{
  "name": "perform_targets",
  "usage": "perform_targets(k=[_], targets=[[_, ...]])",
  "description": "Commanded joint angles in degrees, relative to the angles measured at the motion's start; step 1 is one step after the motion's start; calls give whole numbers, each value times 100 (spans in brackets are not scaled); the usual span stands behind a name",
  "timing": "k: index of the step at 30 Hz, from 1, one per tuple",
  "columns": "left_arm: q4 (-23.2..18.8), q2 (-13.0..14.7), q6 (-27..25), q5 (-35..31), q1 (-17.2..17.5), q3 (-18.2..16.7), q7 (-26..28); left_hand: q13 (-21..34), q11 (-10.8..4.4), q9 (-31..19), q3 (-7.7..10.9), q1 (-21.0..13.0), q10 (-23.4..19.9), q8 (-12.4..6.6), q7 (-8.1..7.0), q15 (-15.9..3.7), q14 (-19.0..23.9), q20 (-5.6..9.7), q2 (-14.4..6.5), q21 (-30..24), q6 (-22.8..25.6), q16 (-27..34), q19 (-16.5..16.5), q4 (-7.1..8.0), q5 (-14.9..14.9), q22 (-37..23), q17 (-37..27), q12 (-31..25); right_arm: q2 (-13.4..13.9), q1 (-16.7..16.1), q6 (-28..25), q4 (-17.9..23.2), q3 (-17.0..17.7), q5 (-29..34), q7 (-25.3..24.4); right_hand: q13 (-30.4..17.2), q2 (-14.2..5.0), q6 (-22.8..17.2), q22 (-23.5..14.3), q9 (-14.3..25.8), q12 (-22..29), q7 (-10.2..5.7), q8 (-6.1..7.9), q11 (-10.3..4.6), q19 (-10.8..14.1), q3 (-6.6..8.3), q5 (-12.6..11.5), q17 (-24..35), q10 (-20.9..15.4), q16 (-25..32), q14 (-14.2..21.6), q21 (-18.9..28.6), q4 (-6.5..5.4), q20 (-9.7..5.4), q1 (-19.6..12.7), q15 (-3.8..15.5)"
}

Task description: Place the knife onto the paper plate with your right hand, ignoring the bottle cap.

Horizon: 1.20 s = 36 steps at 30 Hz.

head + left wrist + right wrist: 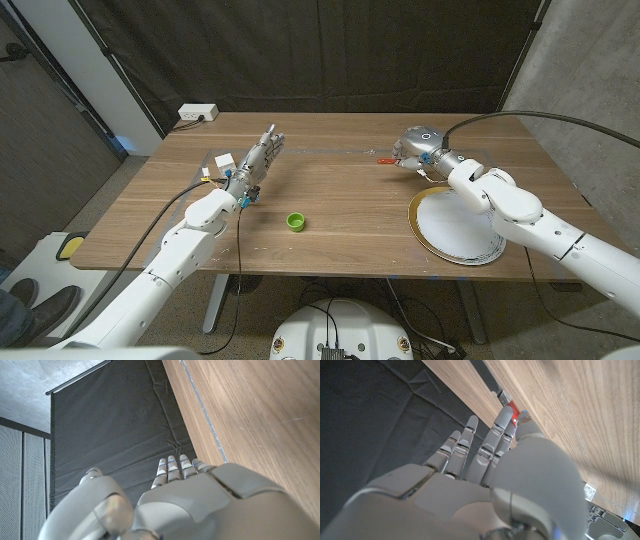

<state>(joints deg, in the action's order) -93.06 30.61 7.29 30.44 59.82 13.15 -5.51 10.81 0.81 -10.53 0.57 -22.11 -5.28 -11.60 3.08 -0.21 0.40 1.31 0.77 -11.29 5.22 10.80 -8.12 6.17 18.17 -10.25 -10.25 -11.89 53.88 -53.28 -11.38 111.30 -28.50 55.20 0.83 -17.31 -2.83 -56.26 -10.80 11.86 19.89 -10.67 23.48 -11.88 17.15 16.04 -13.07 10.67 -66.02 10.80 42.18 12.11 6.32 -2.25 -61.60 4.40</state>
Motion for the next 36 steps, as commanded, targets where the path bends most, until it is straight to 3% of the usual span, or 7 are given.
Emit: perform_targets(k=[1,19,36], targets=[[-114,-43,-98,-107,-24,34,196,7,0,-32,-27,-21,-8,-4,27,11,-7,-21,-56,-18,23,-7,-29,-1,-36,-32,-12,19,426,-703,-315,531,548,-137,-34,-29,-76,-239,-11,708,43,-187,35,-24,-16,-28,-46,4,19,-9,14,-4,5,-90,-96,798],[463,-302,-76,-96,-554,254,-20,7,-15,-32,-25,-52,-16,0,14,15,-8,-16,-89,-23,20,-7,-32,-10,-39,-32,-10,18,855,-1993,-1201,1315,1379,-184,-18,-73,-84,-239,-9,706,63,-187,21,-24,7,-69,-46,2,26,-11,7,4,-11,-66,-121,803],[677,-273,-53,-92,-775,293,-239,7,-6,-32,-31,-73,-7,4,17,11,-6,-14,-108,-27,15,-7,-34,-16,-45,-32,-10,22,981,-2721,-1983,1698,1530,170,489,-113,-98,-243,-7,711,80,-185,15,-22,25,-116,-43,4,27,-4,22,7,-34,-51,-137,801]])
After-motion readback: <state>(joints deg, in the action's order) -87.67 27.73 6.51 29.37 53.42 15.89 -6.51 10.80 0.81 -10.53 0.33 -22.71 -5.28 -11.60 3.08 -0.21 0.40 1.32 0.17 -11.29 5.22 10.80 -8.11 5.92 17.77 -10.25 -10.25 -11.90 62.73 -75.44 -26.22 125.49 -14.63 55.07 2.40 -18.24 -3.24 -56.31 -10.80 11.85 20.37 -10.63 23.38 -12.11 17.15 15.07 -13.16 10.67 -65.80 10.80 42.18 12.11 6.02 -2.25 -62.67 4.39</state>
